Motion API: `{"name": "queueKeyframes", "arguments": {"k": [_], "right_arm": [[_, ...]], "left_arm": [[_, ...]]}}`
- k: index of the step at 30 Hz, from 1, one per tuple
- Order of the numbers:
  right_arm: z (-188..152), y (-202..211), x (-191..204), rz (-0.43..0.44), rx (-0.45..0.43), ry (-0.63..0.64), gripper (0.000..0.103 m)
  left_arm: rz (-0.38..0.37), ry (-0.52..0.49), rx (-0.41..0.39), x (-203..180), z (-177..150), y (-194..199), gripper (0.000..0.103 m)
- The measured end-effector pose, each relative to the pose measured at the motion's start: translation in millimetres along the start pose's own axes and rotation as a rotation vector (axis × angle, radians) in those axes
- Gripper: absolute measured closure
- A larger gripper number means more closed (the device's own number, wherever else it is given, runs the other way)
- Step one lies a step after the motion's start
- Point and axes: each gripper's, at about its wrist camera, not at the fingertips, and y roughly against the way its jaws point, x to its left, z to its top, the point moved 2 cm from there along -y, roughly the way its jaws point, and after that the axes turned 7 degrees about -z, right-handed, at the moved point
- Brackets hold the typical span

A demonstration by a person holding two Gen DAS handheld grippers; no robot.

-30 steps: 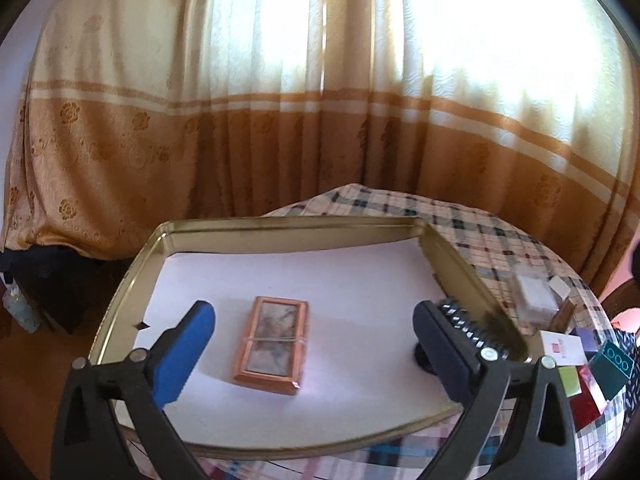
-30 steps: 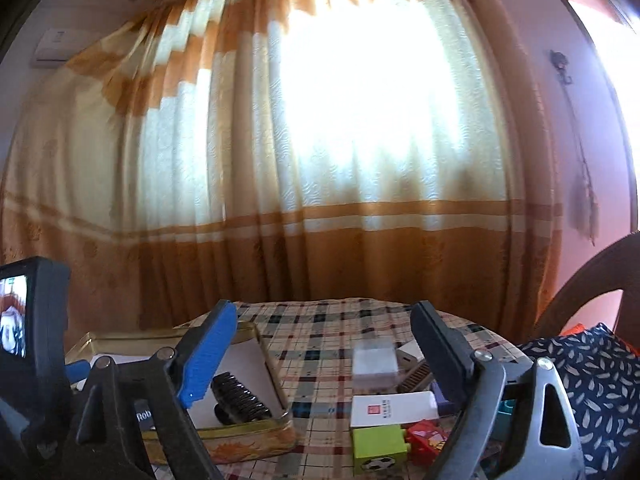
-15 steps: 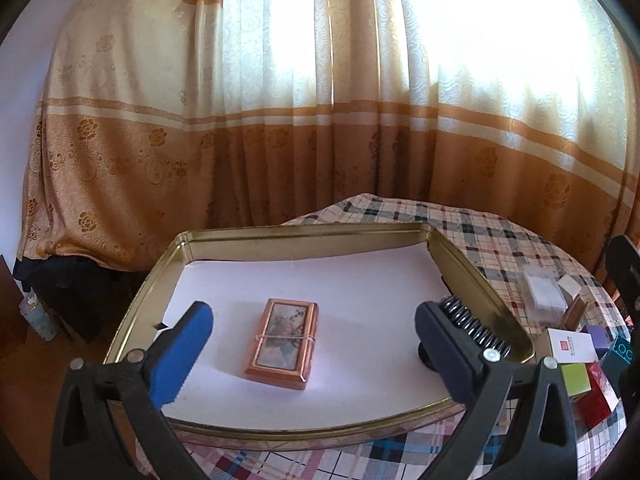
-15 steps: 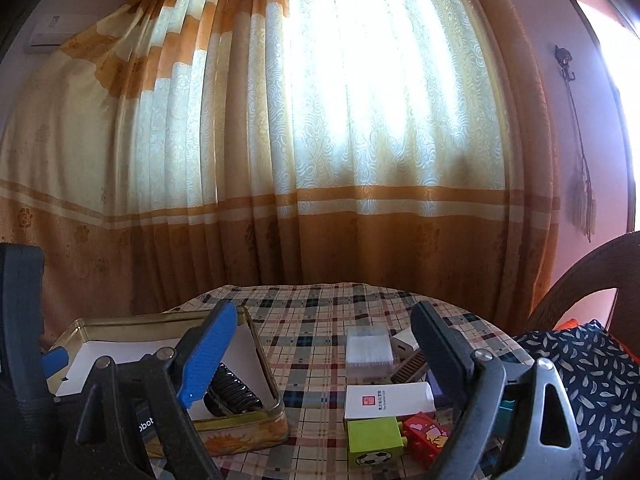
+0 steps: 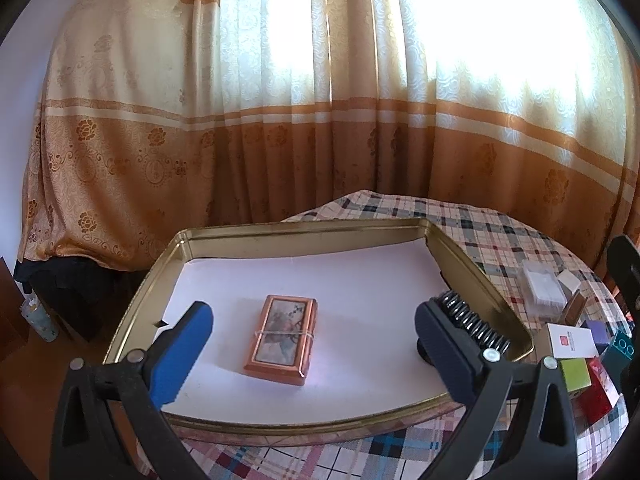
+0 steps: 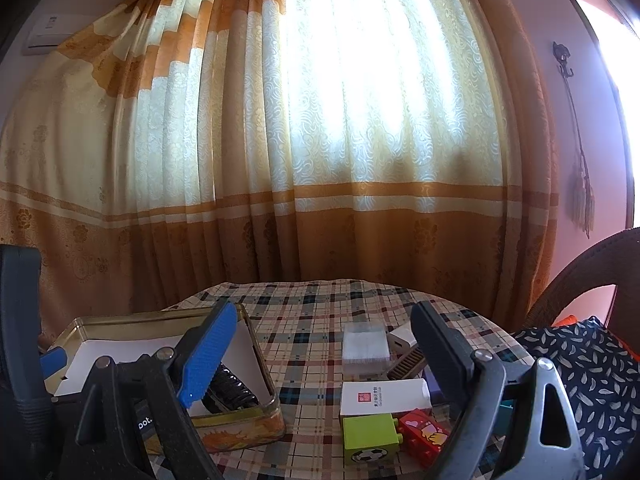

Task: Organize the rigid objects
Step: 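Lower the black comb into the tray and open the right tool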

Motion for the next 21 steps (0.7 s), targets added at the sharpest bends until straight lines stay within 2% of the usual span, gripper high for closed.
{"name": "queueKeyframes", "arguments": {"k": [5,11,15,18,21], "right_arm": [[0,4,-7,-0.003,-0.009,-0.022,0.013],[2,6,-22,-0.021,-0.006,-0.069,0.013],[3,7,-33,-0.053,0.005,-0.051,0.013],[6,14,-51,-0.062,-0.026,-0.104,0.013],[7,16,-54,-0.100,-0.031,-0.040,0.013]], "left_arm": [[-0.011,-0.017,0.023,-4,-5,0,0.000],[-0.004,-0.041,-0.012,-9,-5,7,0.000],[-0.002,-0.040,-0.011,-8,-4,6,0.000],[0.002,-0.039,-0.008,-8,-4,6,0.000],[0.001,-0.041,-0.010,-10,-4,6,0.000]]}}
